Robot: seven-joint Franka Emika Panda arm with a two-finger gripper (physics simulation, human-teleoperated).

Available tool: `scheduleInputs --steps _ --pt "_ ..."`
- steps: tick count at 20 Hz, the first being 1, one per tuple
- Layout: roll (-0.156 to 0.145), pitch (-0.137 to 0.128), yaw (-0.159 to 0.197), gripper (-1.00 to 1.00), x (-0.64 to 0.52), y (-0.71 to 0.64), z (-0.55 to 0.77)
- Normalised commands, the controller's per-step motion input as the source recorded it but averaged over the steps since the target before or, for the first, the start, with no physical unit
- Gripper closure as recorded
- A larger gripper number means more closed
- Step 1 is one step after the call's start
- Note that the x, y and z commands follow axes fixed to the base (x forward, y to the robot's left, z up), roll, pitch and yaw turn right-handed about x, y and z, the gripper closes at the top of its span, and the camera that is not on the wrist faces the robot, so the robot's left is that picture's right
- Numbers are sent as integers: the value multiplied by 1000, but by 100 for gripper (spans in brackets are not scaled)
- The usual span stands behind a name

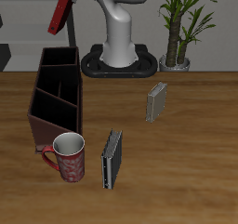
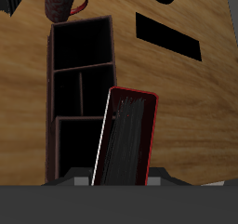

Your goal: Place the red book into the right desk caddy's right compartment

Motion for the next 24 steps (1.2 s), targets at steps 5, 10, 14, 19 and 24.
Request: scheduleInputs --steps 5,10,14,19,24 --pt "-3 16 -51 100 69 -47 -128" --pt "-4 27 -73 100 -10 31 -104" --pt "32 40 -60 100 -47 86 -256" --pt "3 34 -29 100 17 27 -154" --pt "8 23 -36 100 5 46 -104"
